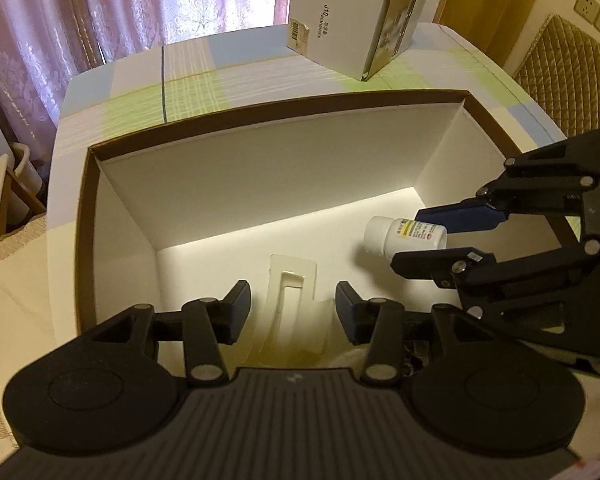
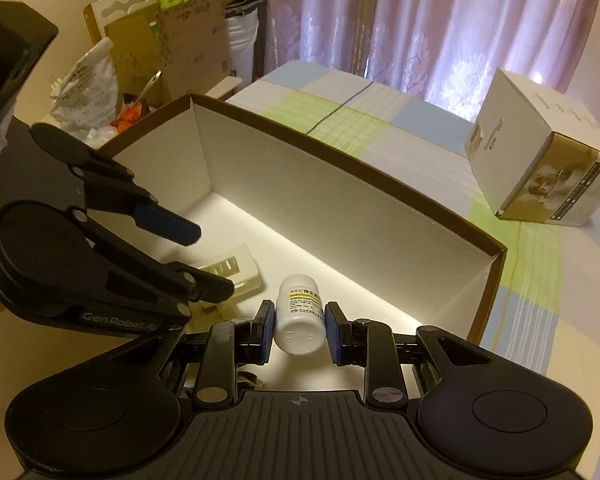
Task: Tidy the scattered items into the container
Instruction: 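Open the left tool to drop the holder while the right tool releases the bottle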
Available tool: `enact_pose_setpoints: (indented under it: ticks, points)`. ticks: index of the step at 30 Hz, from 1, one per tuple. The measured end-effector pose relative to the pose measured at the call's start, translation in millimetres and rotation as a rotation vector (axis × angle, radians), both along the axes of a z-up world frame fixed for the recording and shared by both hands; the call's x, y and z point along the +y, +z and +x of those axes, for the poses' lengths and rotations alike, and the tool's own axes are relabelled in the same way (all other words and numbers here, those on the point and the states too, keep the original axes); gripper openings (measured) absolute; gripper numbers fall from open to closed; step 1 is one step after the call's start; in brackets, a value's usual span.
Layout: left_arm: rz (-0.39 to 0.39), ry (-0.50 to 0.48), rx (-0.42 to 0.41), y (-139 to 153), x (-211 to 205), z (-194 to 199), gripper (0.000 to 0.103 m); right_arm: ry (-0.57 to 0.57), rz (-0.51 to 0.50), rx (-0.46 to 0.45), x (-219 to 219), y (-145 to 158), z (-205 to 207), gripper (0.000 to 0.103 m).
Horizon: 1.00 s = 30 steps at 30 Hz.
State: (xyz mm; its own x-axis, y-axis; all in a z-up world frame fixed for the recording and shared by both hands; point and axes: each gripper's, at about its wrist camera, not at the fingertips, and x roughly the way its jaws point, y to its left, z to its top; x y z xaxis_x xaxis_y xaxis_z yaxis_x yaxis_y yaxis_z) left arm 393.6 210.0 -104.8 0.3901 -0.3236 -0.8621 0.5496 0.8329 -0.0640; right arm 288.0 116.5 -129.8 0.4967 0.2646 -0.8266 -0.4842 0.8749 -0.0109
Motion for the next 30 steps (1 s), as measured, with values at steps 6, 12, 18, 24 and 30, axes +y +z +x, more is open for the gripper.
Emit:
enact_pose_setpoints:
  ticks: [6, 12, 18, 24, 30]
  points:
    - [0.015, 0.004, -0.001, 2, 2, -4, 0.041, -0.001, -0.007, 0.005, 1, -3, 4, 0.024]
    - [0.029, -0.010, -0.002, 4, 1, -14, 0.042, 0.010, 0.025, -0.016, -1, 1, 3, 0.025]
    - [0.057, -0.006, -0.013, 7, 4, -23, 0.044, 0.015, 0.045, -0.056, -7, 15, -10, 0.063]
    - [0.038, 0.002, -0.025, 18, 7, -41, 0.055, 0.038, 0.112, -0.064, -20, 40, -37, 0.086]
    - [0.020, 0.028, -0.044, 36, 9, -59, 0.076, 0.069, 0.105, -0.098, -18, 57, -63, 0.097]
